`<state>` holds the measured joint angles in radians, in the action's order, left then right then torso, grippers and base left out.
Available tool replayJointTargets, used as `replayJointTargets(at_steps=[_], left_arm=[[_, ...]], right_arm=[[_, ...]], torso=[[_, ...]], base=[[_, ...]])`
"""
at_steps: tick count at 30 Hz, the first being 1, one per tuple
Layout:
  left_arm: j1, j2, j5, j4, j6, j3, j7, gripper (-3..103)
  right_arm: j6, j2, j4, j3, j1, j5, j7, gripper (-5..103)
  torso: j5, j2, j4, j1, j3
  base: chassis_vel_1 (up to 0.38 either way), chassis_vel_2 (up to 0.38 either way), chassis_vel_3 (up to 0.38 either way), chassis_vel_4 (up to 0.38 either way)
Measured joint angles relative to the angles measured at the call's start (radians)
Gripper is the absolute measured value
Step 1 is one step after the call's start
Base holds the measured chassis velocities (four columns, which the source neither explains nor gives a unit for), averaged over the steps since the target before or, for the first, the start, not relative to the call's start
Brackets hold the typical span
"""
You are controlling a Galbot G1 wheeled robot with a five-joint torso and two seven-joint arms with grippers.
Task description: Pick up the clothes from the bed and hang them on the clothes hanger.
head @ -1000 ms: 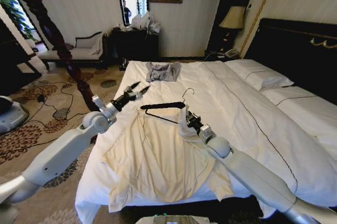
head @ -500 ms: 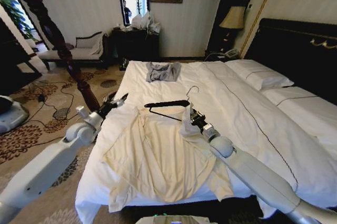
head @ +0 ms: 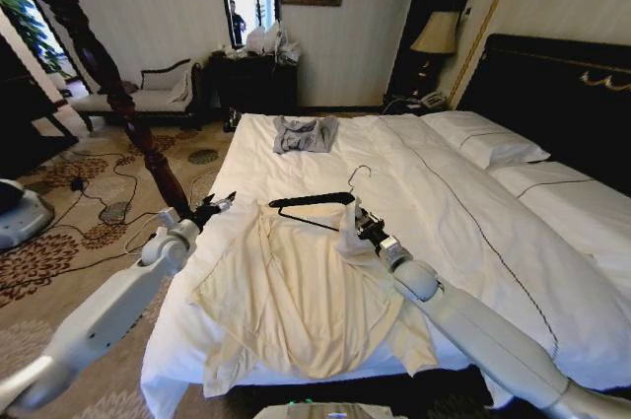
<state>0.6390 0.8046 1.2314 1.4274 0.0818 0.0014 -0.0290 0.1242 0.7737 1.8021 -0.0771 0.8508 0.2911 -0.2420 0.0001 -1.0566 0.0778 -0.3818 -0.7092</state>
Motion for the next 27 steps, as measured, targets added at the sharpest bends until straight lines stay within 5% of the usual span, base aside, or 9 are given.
replayJointTargets(at_steps=[7,14,21,27], left_arm=[[-0.097,0.171,0.014,-0.171,0.054,0.05,-0.06,98],[-0.194,0.281,-0.03,-0.357,0.055,0.07,-0.027,95],[-0.275,0.348,-0.07,-0.483,0.043,0.082,0.006,91],[-0.303,0.391,-0.093,-0.568,0.043,0.089,0.008,76]], right_arm=[[0.0,-0.001,-0.001,-0.013,-0.012,0.011,0.0,23],[0.0,-0.014,0.005,-0.013,-0.002,0.025,-0.004,23],[0.001,-0.017,0.006,-0.01,-0.001,0.039,-0.01,23],[0.004,-0.013,0.008,-0.009,-0.005,0.052,-0.014,23]], torso=[[0.0,0.0,0.0003,0.0,0.0],[-0.0001,0.0,-0.0004,0.0,0.0],[0.0002,0.0,0.0,0.0,0.0],[-0.0001,0.0,-0.0001,0.0,0.0]], base=[[0.0,0.0,0.0,0.0],[0.0,0.0,0.0,0.0],[0.0,0.0,0.0,0.0],[0.0,0.0,0.0,0.0]])
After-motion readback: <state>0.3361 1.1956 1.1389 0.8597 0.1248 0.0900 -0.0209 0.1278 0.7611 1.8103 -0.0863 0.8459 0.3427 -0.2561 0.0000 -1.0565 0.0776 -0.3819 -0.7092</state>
